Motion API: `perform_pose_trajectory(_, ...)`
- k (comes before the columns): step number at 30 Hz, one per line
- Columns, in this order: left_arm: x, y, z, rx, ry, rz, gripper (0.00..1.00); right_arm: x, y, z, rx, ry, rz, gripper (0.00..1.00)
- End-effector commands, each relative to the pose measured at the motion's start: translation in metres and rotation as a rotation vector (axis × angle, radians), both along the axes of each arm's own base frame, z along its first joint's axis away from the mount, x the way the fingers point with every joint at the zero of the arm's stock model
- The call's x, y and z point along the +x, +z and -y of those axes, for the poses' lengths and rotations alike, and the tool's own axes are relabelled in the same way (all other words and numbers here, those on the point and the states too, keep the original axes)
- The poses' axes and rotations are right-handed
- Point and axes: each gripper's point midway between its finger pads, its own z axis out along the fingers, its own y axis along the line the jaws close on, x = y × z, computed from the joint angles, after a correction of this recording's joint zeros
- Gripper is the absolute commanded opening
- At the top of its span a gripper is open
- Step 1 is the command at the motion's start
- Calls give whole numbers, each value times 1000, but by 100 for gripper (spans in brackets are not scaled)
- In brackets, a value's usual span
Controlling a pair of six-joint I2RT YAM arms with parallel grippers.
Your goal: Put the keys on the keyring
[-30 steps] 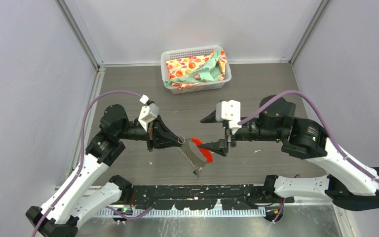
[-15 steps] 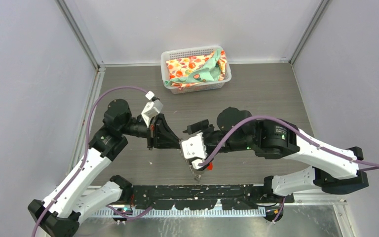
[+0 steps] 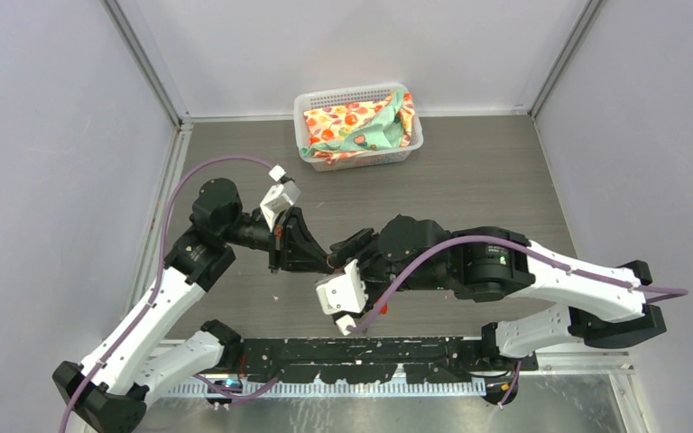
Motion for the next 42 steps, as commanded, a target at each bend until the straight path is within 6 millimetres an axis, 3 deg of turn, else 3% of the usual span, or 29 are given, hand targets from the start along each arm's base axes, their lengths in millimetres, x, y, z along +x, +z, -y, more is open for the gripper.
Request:
perform_pose_trajectory(1,-13,15,-5,-32,-59,52,0,14,19,-5,50,-50,70,57)
perform_pose_trajectory(9,-15,11,-7,-30,-60,69,0,15,23,-10,49,-63,51,52)
perform_pose_trajectory(15,-20,7,-12,-24,-60,102,0,15,21,-9,21,-51,68,29)
perform_pose_trajectory(19,-22,5,-13,-18,-63,107,0,13,23,-8,33,-49,57,25)
perform_pose_trajectory(26,-22,4,-14,-21,-67,126,1,11,30,-11,86,-79,-2,29)
perform_pose_trajectory(31,-24,5,-15,-25,-73,157,0,10,24,-8,44,-91,-29,31)
perform_pose_trajectory(37,-28,3,-18,-22,-91,200,0,13,9,2,-39,-155,-74,60)
perform_pose_trajectory(42,-34,1,-23,-34,-115,279,0,13,25,5,60,-141,-196,64)
